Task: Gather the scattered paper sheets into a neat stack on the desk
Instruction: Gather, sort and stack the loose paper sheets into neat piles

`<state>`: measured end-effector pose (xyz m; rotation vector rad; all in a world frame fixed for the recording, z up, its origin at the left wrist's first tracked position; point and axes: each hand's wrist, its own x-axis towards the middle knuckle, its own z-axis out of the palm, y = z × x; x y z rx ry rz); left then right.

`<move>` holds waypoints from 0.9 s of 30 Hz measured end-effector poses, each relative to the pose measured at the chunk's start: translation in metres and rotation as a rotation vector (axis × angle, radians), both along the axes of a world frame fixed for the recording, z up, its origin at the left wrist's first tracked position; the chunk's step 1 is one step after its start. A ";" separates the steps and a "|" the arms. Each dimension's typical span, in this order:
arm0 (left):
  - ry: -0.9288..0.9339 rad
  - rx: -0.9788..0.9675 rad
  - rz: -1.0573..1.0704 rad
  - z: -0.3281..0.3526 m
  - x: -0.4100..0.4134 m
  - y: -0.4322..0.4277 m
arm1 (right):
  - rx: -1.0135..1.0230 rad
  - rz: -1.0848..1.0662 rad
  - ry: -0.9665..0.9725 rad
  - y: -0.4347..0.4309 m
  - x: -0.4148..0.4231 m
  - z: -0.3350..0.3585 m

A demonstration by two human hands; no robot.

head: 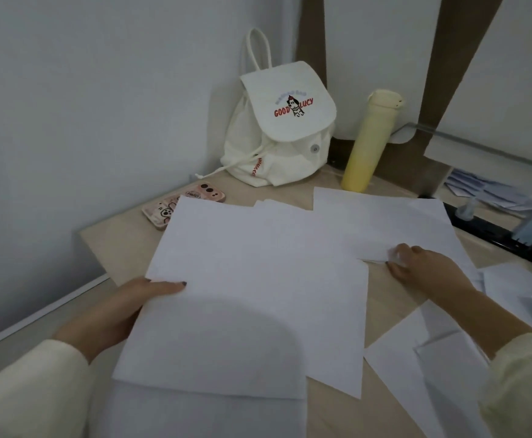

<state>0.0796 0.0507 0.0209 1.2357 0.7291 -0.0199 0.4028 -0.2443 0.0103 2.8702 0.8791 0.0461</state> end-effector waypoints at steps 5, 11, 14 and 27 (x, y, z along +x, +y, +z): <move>-0.030 0.055 0.006 -0.008 -0.008 -0.001 | -0.202 0.042 -0.070 -0.005 0.005 -0.002; -0.027 0.025 0.143 -0.008 -0.030 0.008 | 0.342 -0.184 -0.114 -0.011 -0.009 0.019; -0.018 0.028 0.160 -0.007 -0.041 0.008 | 0.589 -0.208 -0.098 -0.010 -0.022 0.045; -0.255 -0.177 0.131 0.003 -0.040 -0.060 | 0.507 0.328 0.867 0.069 -0.211 0.065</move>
